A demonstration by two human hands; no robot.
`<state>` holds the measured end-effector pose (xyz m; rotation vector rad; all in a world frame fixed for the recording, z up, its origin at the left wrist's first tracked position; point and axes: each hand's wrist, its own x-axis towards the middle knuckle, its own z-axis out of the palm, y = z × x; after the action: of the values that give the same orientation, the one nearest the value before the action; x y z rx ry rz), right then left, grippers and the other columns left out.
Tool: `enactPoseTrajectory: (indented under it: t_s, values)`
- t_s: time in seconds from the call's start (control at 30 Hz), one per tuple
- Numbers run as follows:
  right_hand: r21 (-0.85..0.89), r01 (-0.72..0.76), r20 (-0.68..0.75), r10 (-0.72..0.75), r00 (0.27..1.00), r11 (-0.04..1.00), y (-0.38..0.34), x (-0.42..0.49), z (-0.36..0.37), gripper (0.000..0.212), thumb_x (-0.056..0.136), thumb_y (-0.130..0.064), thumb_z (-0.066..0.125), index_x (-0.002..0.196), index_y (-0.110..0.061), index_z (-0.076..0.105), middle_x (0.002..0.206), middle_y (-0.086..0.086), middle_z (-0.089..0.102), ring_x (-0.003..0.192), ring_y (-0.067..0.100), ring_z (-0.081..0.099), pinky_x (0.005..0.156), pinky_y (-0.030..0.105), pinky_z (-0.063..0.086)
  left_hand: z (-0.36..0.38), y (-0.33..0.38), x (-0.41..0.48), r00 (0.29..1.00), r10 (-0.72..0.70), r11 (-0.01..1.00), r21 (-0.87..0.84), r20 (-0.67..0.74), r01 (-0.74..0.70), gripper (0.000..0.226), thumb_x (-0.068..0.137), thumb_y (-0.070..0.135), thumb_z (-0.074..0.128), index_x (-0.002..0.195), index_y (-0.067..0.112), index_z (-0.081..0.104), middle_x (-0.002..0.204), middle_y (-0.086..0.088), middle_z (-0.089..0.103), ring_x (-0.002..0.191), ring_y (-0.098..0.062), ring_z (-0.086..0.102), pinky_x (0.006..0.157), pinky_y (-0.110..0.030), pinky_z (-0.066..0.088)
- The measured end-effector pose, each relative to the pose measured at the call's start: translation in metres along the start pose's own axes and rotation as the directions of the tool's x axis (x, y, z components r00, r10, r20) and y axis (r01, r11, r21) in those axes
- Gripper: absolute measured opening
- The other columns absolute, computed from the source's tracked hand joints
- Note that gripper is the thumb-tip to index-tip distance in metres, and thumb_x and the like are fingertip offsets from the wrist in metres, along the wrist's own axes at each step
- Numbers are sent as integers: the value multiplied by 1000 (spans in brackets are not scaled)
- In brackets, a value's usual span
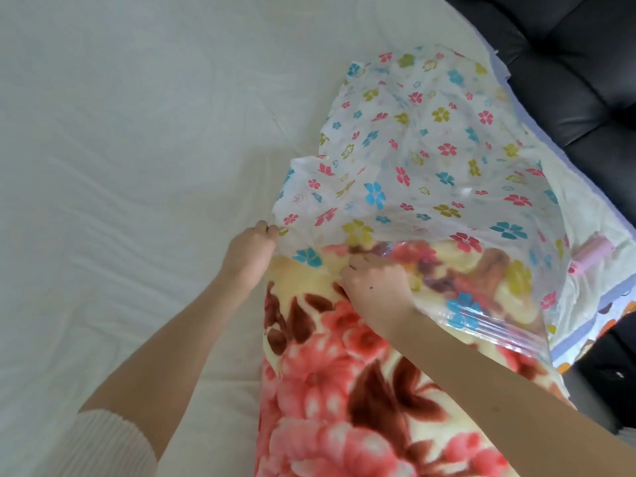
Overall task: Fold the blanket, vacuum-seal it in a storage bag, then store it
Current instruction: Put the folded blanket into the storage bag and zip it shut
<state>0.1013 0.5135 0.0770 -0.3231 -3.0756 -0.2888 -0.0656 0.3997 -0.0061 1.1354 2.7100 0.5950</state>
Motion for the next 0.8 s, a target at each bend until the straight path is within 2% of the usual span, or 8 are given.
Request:
enactPoseTrajectory:
  t_s: [0.07, 0.13, 0.2, 0.4, 0.53, 0.6, 0.7, 0.8]
  values:
    - [-13, 32, 8, -32, 999, 999, -6, 4, 3, 40, 15, -2, 78, 37, -16, 48, 42, 0, 43, 37, 19, 45, 44, 16, 15, 15, -6, 0, 978, -206, 943, -271, -27, 191, 13, 85, 3, 53, 97, 3, 57, 90, -16, 61, 80, -35, 61, 66, -38, 45]
    - [-44, 58, 6, -57, 998, 997, -6, 2, 7, 34, 17, 0, 69, 38, -16, 47, 43, -1, 44, 37, 19, 44, 44, 17, 16, 29, -5, -4, 877, -471, 670, -609, 94, 425, 8, 87, 19, 59, 89, 12, 62, 87, -9, 68, 82, -30, 64, 75, -38, 52]
    - [-52, 84, -2, -84, 996, 995, -3, -2, 9, 33, 19, 1, 66, 38, -17, 47, 43, -1, 43, 38, 19, 44, 44, 17, 17, 40, -3, -11, 847, -501, 547, -691, 181, 472, 11, 88, 21, 60, 87, 14, 67, 88, -6, 70, 81, -27, 64, 74, -32, 51]
    - [24, 378, -145, -371, 917, 925, -39, -9, 14, 8, 63, -7, 57, 64, -14, 62, 67, 3, 56, 64, 25, 54, 60, 33, 42, 43, -36, -16, 991, -126, 930, -341, 54, 137, 23, 96, 13, 48, 89, -4, 61, 85, -19, 64, 79, -34, 60, 66, -33, 38]
    - [-95, 633, 324, -577, 749, 768, -77, 19, 42, 34, 89, -30, 47, 113, -15, 66, 117, 4, 64, 117, 26, 53, 110, 42, 32, 50, -38, -12, 984, -141, 967, -198, 108, 160, 20, 98, 15, 39, 93, 1, 53, 94, -15, 59, 83, -34, 56, 73, -41, 42]
    - [-113, 642, 467, -530, 707, 758, -81, 33, 50, 50, 97, -44, 33, 130, -13, 55, 135, 6, 53, 135, 27, 34, 117, 46, 12, 56, -37, -14, 961, -244, 826, -490, 132, 277, 16, 93, 6, 44, 79, 5, 51, 77, -11, 58, 72, -27, 51, 64, -37, 42]
    - [-39, 633, 381, -574, 725, 773, -61, 32, 54, 54, 93, -50, 33, 106, -11, 69, 109, 4, 66, 120, 29, 47, 115, 51, 9, 59, -29, -18, 893, -354, 390, -824, 279, 412, 19, 93, 10, 54, 74, 12, 56, 70, -7, 59, 68, -23, 53, 62, -33, 52]
    - [25, 600, 296, -580, 759, 799, -31, 14, 60, 58, 87, -52, 32, 76, -13, 73, 75, -1, 67, 92, 25, 59, 112, 45, 16, 65, -18, -17, 944, -268, 488, -818, 193, 306, 15, 90, 10, 60, 75, 12, 61, 73, -7, 64, 68, -20, 59, 70, -36, 54]
